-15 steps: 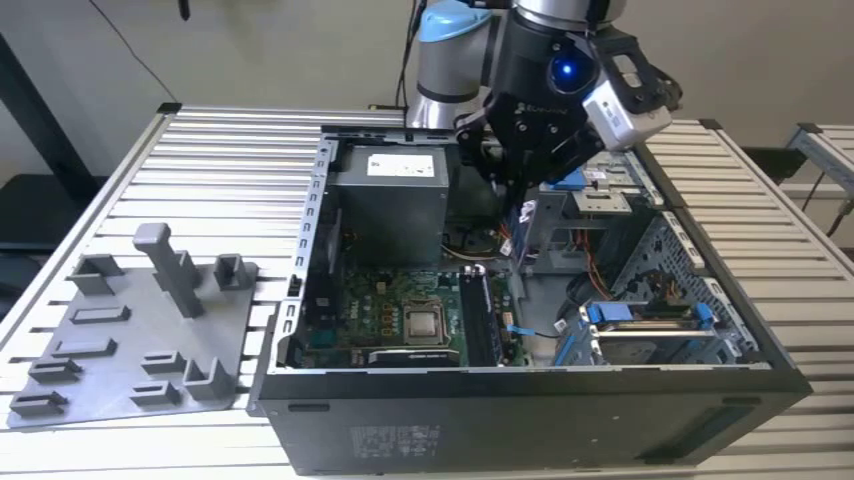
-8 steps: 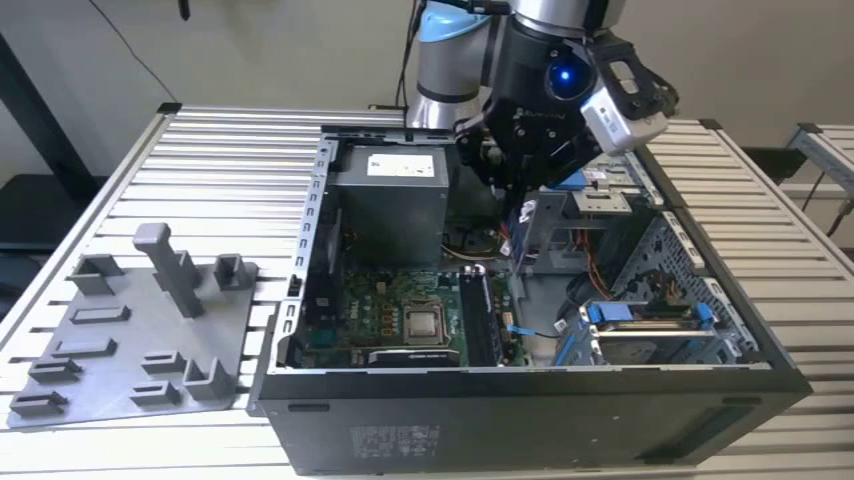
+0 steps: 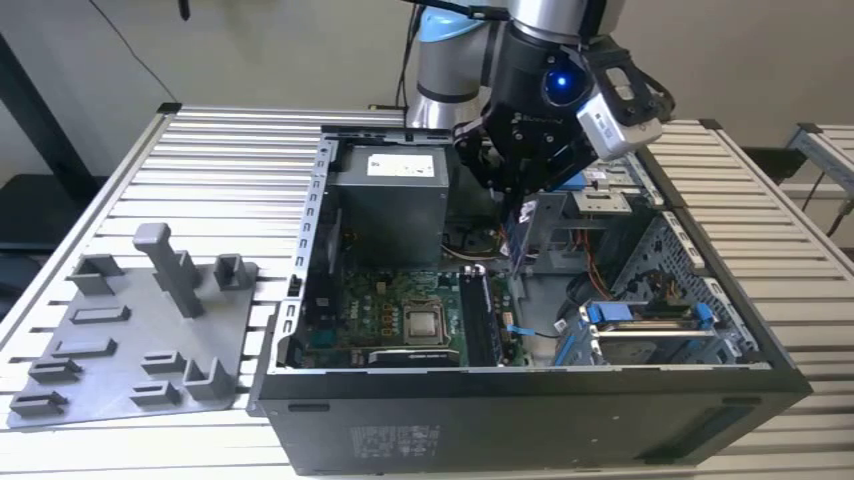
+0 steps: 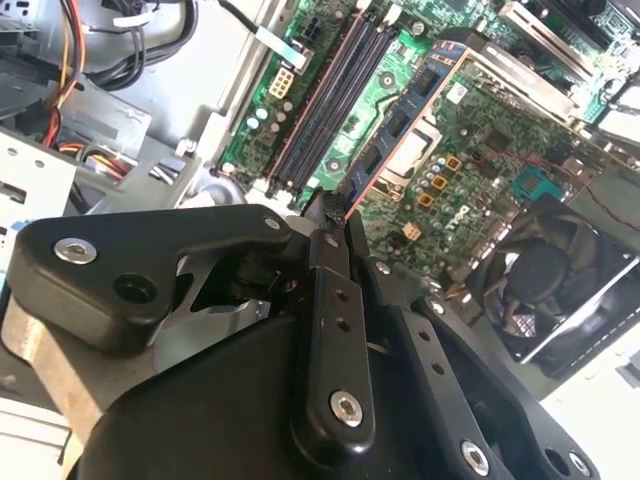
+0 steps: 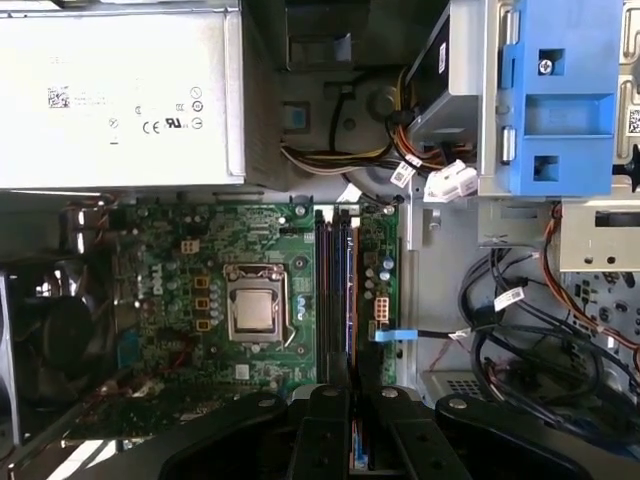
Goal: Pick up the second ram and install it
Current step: 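Insert the second ram into the second slot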
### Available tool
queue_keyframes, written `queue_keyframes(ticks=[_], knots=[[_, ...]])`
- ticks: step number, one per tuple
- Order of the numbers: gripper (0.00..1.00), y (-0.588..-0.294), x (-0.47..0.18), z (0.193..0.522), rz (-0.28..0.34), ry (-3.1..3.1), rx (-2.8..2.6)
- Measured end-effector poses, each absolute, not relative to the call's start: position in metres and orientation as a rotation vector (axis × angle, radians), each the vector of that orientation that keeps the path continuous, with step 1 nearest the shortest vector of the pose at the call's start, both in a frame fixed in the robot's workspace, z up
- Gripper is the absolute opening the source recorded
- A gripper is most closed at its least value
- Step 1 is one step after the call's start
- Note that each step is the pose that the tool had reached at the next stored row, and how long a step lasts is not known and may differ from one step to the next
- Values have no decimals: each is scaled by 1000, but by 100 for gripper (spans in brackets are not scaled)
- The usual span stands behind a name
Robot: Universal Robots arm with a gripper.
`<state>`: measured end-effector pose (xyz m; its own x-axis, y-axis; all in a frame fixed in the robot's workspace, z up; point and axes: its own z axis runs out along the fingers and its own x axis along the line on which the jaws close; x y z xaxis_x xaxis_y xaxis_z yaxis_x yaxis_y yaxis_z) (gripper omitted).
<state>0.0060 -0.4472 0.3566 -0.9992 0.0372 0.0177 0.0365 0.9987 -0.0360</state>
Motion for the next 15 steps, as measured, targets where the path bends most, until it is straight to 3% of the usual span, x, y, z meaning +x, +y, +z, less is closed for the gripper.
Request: queue_keyframes(ticks=[15], knots=[[14,-446,6,348,65,-3122,-63]])
